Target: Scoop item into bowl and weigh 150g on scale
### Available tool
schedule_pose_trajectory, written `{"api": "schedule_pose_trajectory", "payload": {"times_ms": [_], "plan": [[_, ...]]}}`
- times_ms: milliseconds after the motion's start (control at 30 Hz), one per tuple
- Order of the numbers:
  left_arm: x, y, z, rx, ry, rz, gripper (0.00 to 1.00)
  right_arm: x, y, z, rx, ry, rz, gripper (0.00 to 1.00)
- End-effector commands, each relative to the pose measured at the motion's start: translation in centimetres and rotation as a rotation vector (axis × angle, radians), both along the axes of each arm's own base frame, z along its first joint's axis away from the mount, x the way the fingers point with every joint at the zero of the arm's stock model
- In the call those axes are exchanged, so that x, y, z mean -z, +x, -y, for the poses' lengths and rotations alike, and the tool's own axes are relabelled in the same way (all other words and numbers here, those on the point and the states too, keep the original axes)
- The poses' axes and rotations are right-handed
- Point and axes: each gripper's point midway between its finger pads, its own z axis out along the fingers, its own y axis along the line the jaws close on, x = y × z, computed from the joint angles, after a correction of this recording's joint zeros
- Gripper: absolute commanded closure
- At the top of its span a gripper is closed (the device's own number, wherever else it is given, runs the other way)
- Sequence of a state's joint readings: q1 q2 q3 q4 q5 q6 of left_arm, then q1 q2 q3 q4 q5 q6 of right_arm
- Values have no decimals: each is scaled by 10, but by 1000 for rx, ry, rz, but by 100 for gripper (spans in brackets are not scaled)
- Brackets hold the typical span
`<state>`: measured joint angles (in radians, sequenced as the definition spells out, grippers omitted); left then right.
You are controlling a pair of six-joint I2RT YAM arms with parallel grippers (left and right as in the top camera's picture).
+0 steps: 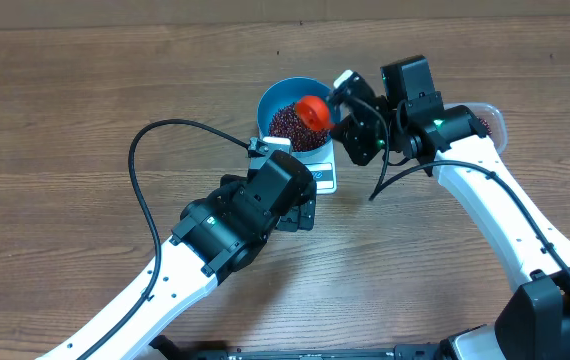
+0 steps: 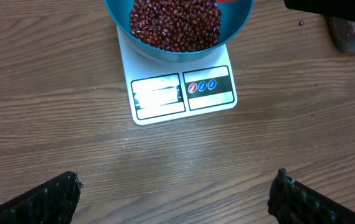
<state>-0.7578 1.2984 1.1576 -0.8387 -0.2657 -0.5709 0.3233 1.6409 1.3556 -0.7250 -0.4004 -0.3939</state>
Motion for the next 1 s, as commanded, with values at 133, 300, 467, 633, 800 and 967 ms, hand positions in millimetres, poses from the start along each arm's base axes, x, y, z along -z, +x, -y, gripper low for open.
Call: {"api": "schedule_pose_trajectory", "payload": {"times_ms": [133,300,467,633,800,967], "plan": [[-1,1,0,-14,-2,4,1,-15,3,-5,353,207,-239,96],[-1,1,0,-14,-2,4,0,-16,4,-5,399,232,-272,96],[-1,1,0,-14,-2,4,0,-15,8,-2,414,221,-253,96],[-1,1,0,-14,-2,4,0,-15,9,0,423,213,-247,96],[-1,1,0,-14,-2,4,0,-15,9,0,423,213,-247,96],[-1,1,0,-14,-2,4,0,-17,12,-2,420,222,-231,96]]}}
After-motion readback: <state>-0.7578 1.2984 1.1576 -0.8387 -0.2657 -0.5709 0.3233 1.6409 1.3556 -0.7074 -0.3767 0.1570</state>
